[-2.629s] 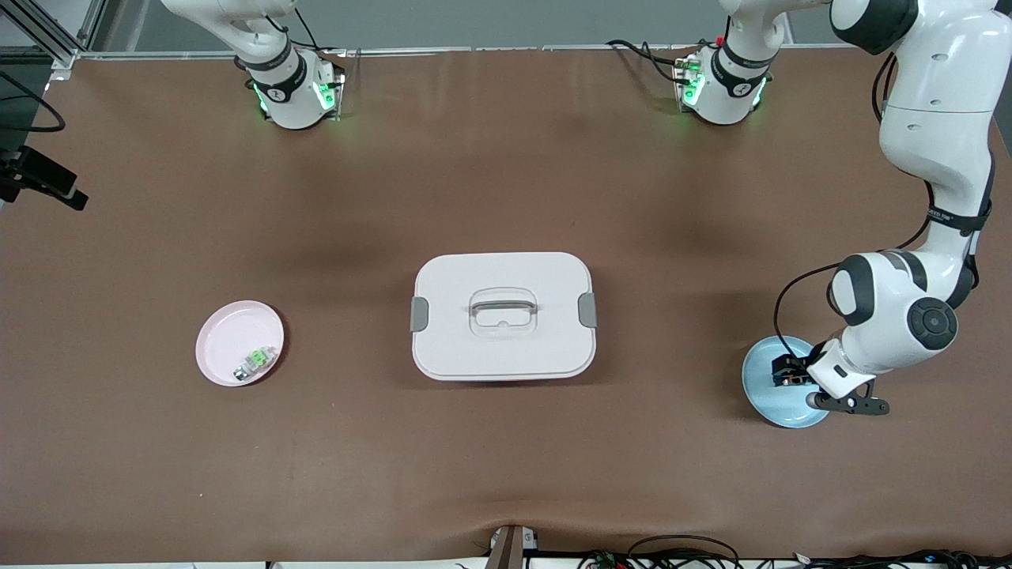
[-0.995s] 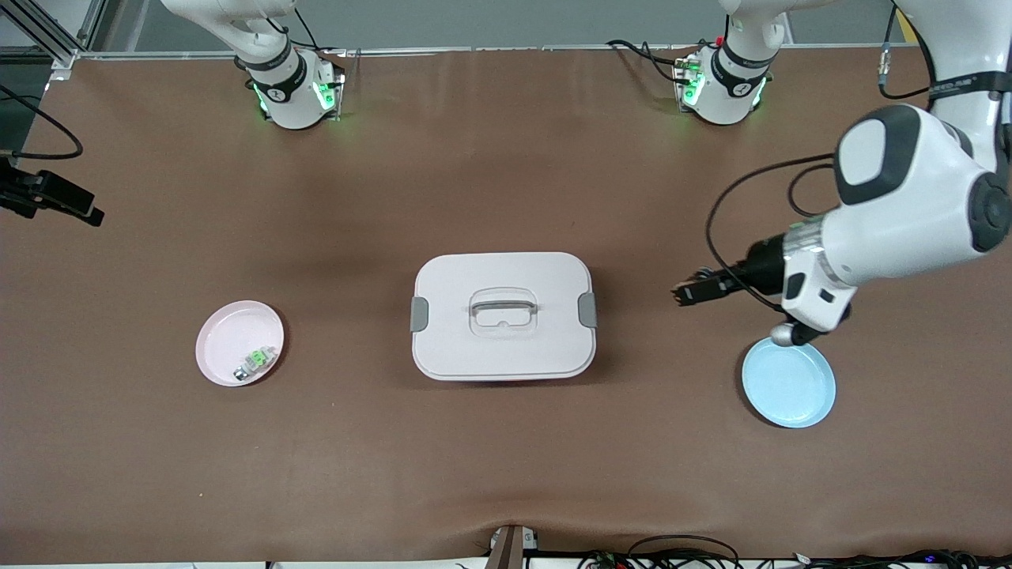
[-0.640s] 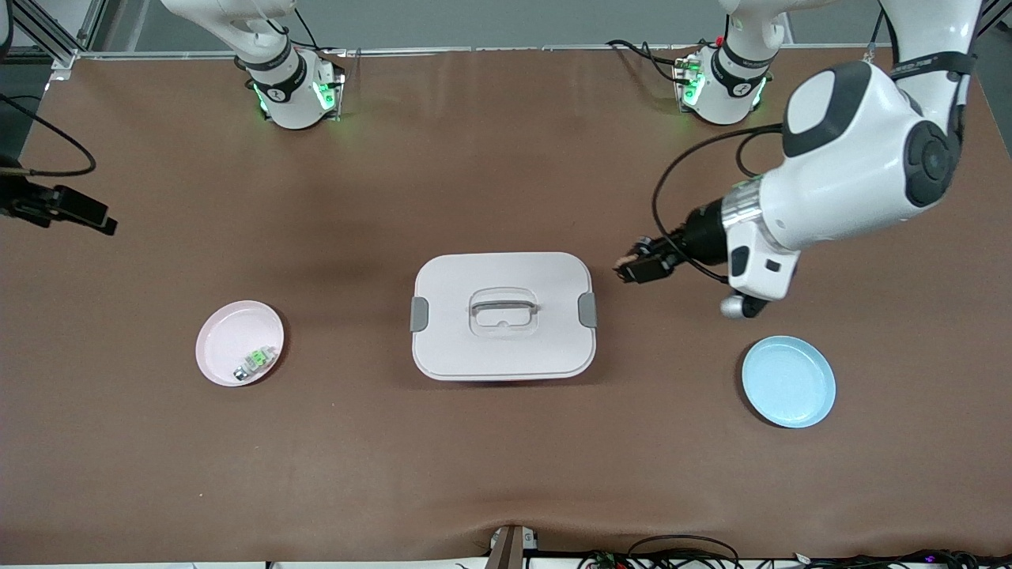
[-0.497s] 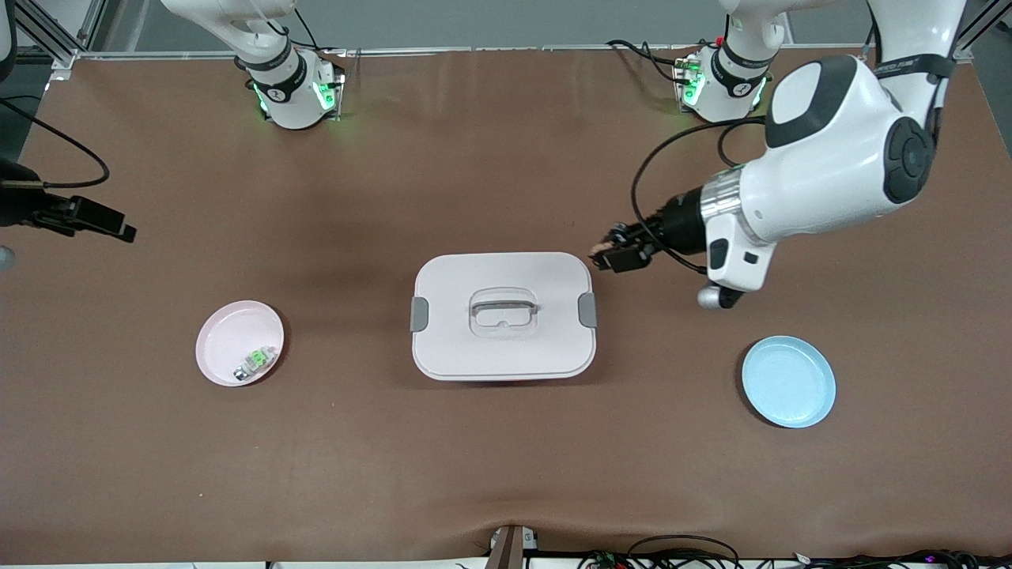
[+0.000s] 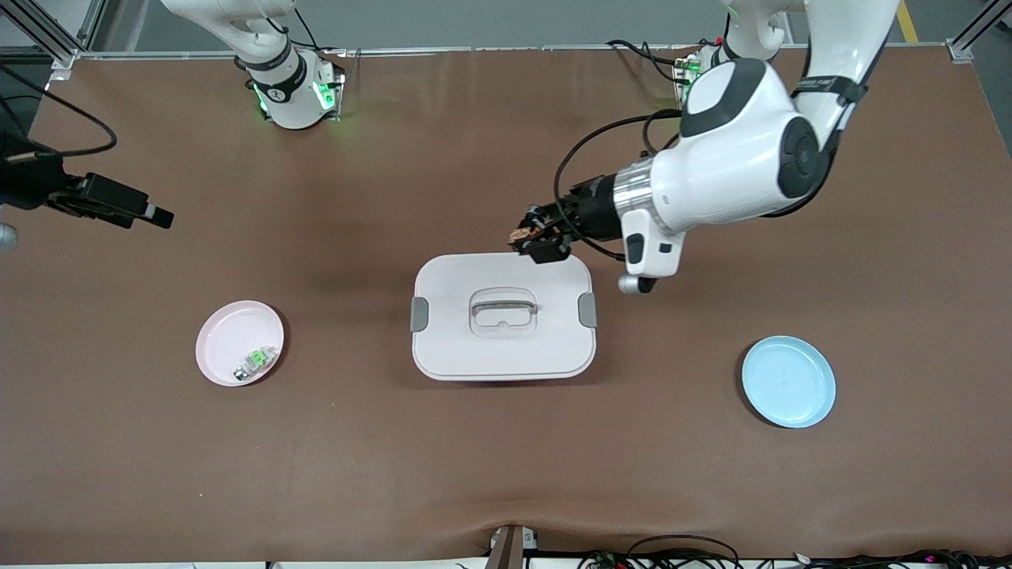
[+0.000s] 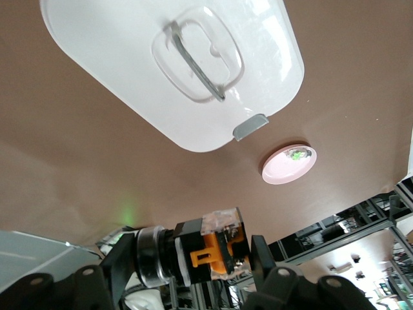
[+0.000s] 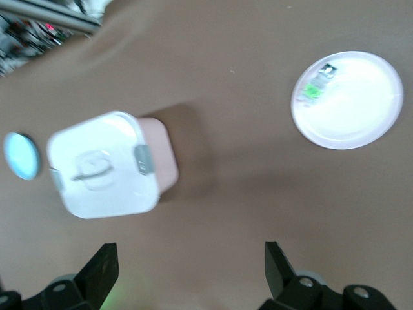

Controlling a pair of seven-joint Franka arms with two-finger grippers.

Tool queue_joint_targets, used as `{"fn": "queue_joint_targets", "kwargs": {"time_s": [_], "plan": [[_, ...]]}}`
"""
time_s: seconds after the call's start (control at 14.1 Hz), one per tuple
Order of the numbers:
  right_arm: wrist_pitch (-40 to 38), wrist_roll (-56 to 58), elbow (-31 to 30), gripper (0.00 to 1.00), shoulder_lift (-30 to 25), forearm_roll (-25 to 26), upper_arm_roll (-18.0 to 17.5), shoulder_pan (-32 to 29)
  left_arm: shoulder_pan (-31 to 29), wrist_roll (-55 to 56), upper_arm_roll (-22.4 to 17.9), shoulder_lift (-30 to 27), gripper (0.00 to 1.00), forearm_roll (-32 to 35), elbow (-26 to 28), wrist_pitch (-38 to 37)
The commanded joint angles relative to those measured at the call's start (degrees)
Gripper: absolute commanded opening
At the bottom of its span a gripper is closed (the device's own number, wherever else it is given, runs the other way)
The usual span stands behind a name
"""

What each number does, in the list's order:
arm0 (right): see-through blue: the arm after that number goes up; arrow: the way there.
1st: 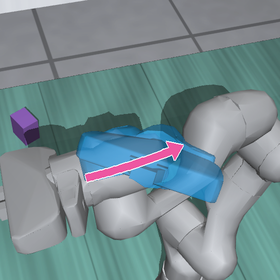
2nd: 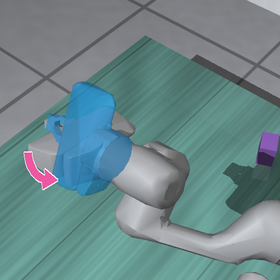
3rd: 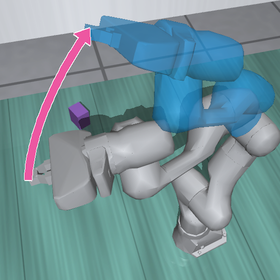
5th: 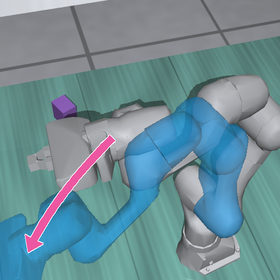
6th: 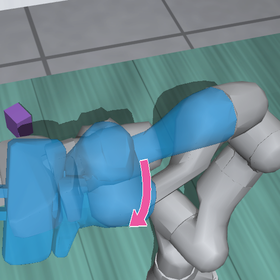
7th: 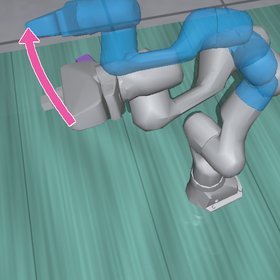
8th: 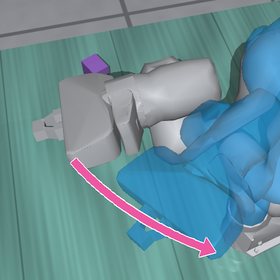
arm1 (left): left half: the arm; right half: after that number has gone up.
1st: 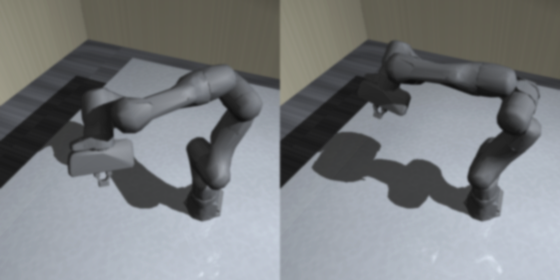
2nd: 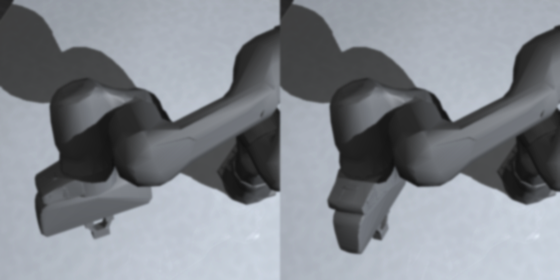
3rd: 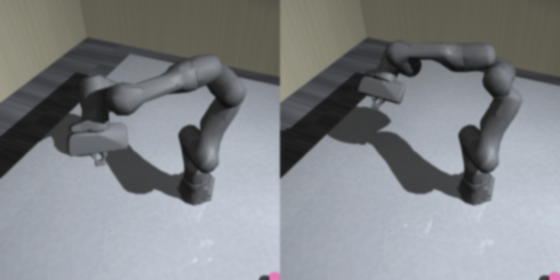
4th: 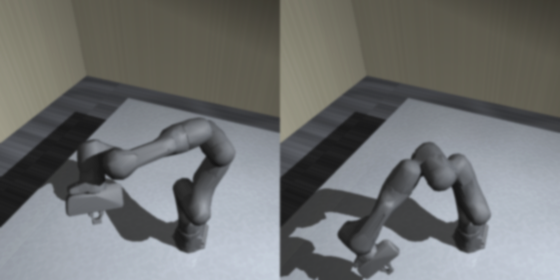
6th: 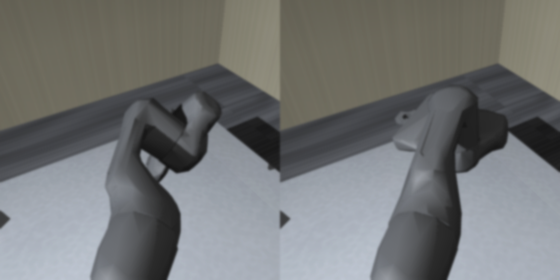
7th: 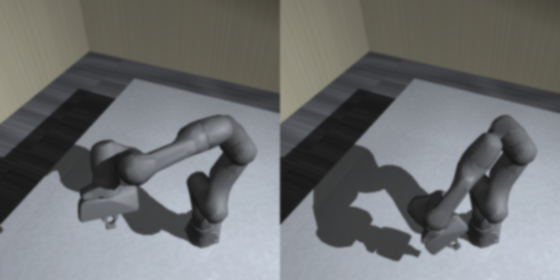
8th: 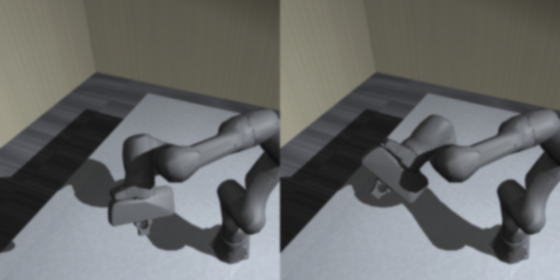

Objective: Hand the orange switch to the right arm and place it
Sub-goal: 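Lift the orange switch with the left gripper and carry it over the box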

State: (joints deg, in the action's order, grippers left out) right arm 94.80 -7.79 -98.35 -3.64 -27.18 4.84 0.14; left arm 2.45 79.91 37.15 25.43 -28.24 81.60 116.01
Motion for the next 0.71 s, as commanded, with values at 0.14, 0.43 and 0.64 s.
{"fn": "queue_joint_targets", "kwargs": {"time_s": [0.14,0.43,0.64], "plan": [[12.58,-8.89,-19.05,1.00,-16.91,-5.25,-2.89,4.33,3.79,3.49,0.29,5.59,0.00,-0.94,-4.43,4.21],[25.75,-17.85,-27.40,1.00,-23.25,-8.23,-12.37,6.44,5.55,3.67,0.20,6.65,0.00,-0.94,-4.52,7.04],[37.53,-26.55,-29.00,1.00,-22.47,-8.77,-20.11,8.81,6.17,4.81,0.20,6.65,0.00,-0.94,-5.48,7.12]]}}
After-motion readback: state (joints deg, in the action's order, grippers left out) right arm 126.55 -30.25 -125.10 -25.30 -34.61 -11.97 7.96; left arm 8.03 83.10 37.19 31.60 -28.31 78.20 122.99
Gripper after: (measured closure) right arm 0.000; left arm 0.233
